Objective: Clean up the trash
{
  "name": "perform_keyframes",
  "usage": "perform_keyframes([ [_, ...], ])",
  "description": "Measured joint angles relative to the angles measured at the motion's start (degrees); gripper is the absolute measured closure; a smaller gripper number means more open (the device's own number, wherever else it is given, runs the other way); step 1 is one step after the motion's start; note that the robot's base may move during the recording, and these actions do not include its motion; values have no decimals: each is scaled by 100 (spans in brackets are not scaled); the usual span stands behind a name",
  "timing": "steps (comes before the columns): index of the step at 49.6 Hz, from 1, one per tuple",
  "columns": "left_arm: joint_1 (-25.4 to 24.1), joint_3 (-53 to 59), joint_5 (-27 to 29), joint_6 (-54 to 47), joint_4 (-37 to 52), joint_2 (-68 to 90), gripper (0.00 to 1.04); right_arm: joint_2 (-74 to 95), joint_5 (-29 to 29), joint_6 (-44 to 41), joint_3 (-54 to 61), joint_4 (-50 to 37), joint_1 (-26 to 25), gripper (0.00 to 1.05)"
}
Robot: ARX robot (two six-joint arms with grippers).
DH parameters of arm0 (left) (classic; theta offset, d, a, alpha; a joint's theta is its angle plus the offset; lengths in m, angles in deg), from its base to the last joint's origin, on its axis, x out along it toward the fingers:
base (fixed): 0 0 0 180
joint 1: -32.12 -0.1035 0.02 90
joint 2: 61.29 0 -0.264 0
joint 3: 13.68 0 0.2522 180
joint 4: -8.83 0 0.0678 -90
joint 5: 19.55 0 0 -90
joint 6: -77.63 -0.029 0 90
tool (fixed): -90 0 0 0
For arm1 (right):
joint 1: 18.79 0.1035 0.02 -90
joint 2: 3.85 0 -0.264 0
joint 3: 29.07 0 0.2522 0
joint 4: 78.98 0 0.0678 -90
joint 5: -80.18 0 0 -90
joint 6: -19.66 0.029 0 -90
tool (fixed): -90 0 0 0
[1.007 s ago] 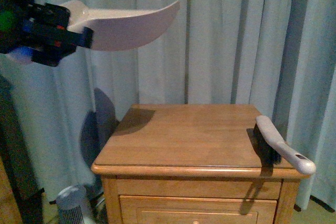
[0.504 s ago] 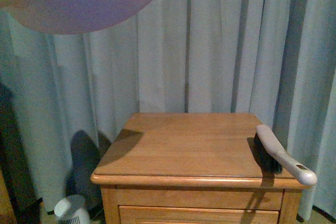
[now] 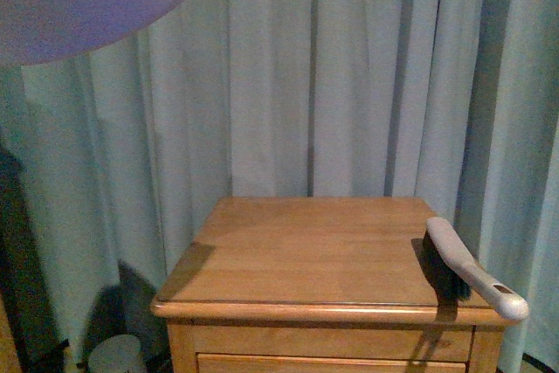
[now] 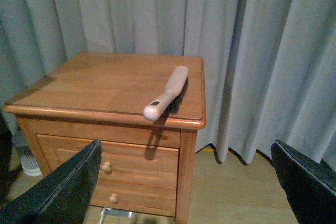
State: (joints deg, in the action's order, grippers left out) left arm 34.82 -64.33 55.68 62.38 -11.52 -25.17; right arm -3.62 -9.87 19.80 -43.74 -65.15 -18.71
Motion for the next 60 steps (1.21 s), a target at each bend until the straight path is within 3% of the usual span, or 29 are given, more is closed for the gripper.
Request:
perform_keyframes([
  [34, -197, 138, -70, 140, -55, -114, 77, 0, 0, 2, 0, 0, 0, 7],
  [36, -197, 138, -68, 140, -55, -114, 77, 55, 232, 35, -11, 63, 66, 7],
  [41, -197, 138, -68, 142, -55, -111, 77, 841, 2024, 352, -328, 695, 601, 7],
  [44, -199, 138, -68, 144, -50, -111, 77, 1425, 2430, 533, -492, 710, 662, 7],
  [53, -199, 138, -68, 144, -50, -109, 77, 3051, 1958, 949, -1506, 557, 442, 7],
  [60, -199, 138, -68, 146, -50, -109, 77, 5038, 1340, 1469, -3348, 1115, 142, 7],
])
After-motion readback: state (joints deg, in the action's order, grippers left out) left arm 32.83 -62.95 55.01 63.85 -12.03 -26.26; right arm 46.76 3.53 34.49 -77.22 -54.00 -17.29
